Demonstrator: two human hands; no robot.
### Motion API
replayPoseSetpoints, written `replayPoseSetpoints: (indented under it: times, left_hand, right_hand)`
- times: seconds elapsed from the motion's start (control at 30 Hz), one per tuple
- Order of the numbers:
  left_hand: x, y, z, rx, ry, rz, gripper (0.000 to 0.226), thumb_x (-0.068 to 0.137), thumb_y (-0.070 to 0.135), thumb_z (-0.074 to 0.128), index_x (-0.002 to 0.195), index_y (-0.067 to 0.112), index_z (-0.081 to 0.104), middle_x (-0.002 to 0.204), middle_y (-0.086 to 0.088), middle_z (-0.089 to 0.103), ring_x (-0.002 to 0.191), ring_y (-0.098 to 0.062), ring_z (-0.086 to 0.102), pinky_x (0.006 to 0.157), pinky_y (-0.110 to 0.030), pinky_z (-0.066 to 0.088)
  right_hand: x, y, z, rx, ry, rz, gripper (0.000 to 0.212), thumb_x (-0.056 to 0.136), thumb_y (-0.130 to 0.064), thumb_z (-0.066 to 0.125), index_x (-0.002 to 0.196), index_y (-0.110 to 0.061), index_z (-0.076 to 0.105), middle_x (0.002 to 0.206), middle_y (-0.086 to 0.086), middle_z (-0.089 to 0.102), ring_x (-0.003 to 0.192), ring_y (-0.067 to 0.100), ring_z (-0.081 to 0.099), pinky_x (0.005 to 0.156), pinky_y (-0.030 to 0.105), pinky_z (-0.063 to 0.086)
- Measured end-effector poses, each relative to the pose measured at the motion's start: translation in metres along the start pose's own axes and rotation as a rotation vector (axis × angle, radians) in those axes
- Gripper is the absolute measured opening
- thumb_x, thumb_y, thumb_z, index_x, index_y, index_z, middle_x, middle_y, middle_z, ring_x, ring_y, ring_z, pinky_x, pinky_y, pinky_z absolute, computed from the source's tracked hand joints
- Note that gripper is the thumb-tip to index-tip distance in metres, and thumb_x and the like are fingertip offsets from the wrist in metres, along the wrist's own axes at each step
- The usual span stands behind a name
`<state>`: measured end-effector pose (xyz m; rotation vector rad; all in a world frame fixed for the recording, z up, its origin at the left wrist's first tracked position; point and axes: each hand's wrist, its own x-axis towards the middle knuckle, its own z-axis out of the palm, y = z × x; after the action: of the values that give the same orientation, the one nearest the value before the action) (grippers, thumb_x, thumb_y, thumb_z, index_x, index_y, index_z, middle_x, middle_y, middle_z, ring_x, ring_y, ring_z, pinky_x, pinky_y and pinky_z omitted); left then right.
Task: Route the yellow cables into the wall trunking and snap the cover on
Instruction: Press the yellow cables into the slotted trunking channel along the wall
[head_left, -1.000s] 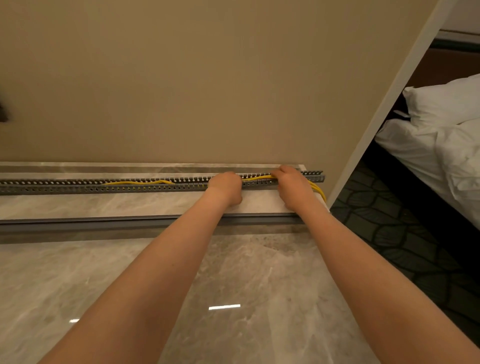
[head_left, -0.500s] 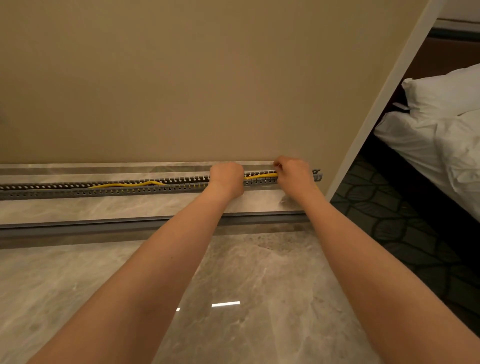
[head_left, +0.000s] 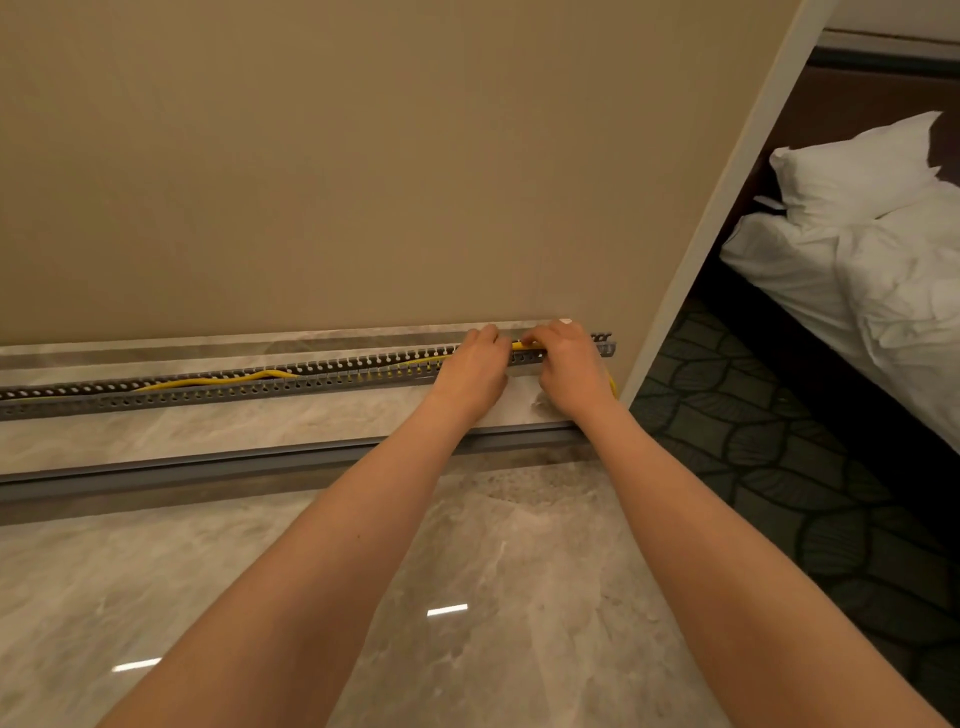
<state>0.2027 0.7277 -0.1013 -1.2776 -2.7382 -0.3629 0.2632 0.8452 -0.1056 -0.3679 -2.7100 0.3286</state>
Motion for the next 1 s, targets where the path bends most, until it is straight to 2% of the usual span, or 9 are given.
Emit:
replayPoseSetpoints:
  times: [0.07,0.17,0.27,0.47,0.6,0.77,0.87,0.97,1.0]
  left_hand:
    - [0.005,-0.001,-0.001,-0.043,0.041,-0.033,0.028,0.091,-0.004,0.043,0.116,-0.001,0.055,0.119,-0.018,0.055,0.115,-0.032,0.050,0.091,-0.037,0.042]
    - [0.009,0.001,-0.001,-0.040,0.061,-0.067,0.028,0.090,-0.007,0.045,0.115,0.001,0.056,0.117,-0.018,0.059,0.110,-0.033,0.054,0.085,-0.038,0.044]
    - [0.010,0.003,0.002,-0.012,0.064,-0.081,0.029,0.090,-0.008,0.044,0.117,0.001,0.053,0.119,-0.017,0.057,0.114,-0.032,0.050,0.087,-0.038,0.043]
    - [0.007,0.004,-0.001,0.005,0.026,-0.071,0.035,0.089,-0.012,0.042,0.120,0.001,0.050,0.121,-0.018,0.053,0.111,-0.033,0.051,0.084,-0.038,0.043]
    - [0.007,0.004,-0.005,-0.007,-0.014,-0.070,0.037,0.088,-0.013,0.042,0.120,0.001,0.052,0.118,-0.019,0.055,0.108,-0.036,0.054,0.083,-0.040,0.045]
    - [0.009,0.006,-0.009,-0.024,-0.066,-0.087,0.034,0.088,-0.010,0.044,0.119,0.000,0.054,0.119,-0.021,0.053,0.110,-0.037,0.054,0.087,-0.040,0.046]
    - [0.009,0.011,-0.008,-0.039,-0.092,-0.074,0.037,0.087,-0.004,0.044,0.123,0.000,0.050,0.123,-0.020,0.050,0.114,-0.037,0.048,0.092,-0.043,0.046]
    - [0.011,0.024,-0.008,-0.046,-0.143,-0.062,0.041,0.087,0.002,0.044,0.128,0.002,0.048,0.128,-0.017,0.046,0.121,-0.036,0.042,0.098,-0.055,0.043]
    - [0.012,0.029,-0.009,-0.039,-0.143,-0.058,0.039,0.088,0.003,0.045,0.127,0.001,0.049,0.127,-0.017,0.046,0.121,-0.036,0.042,0.099,-0.053,0.043]
  right_hand:
    - [-0.002,0.002,0.003,0.013,0.041,0.020,0.047,0.079,0.013,0.047,0.121,-0.002,0.060,0.119,0.019,0.061,0.113,0.037,0.051,0.098,0.038,0.038]
    - [-0.004,0.007,0.003,-0.005,0.083,0.130,0.038,0.085,0.005,0.049,0.121,-0.003,0.057,0.122,0.018,0.056,0.113,0.035,0.050,0.096,0.038,0.039]
    - [-0.005,0.015,0.000,-0.008,0.049,0.189,0.035,0.086,0.004,0.050,0.119,-0.005,0.057,0.121,0.016,0.055,0.113,0.033,0.047,0.094,0.037,0.040]
    - [0.007,0.018,-0.018,-0.075,-0.049,0.100,0.033,0.083,0.011,0.047,0.111,-0.004,0.058,0.115,0.016,0.059,0.109,0.031,0.051,0.086,0.037,0.042]
    - [0.015,0.017,-0.024,-0.203,0.038,0.062,0.032,0.083,0.007,0.051,0.108,-0.009,0.062,0.108,0.012,0.067,0.106,0.031,0.056,0.085,0.038,0.040]
    - [0.006,0.018,-0.012,-0.209,0.059,-0.015,0.027,0.079,0.015,0.049,0.096,0.004,0.067,0.099,0.023,0.067,0.099,0.037,0.058,0.080,0.040,0.041]
    - [0.002,0.025,-0.010,-0.184,0.023,-0.013,0.031,0.082,0.010,0.050,0.106,0.000,0.067,0.109,0.021,0.065,0.106,0.037,0.055,0.087,0.040,0.040]
    - [-0.002,0.029,-0.009,-0.164,-0.019,0.045,0.037,0.087,0.004,0.048,0.118,-0.008,0.062,0.119,0.015,0.062,0.113,0.033,0.051,0.093,0.037,0.036]
    - [-0.003,0.029,-0.008,-0.141,-0.028,0.069,0.038,0.087,0.003,0.047,0.121,-0.010,0.060,0.121,0.015,0.059,0.114,0.033,0.049,0.094,0.037,0.036]
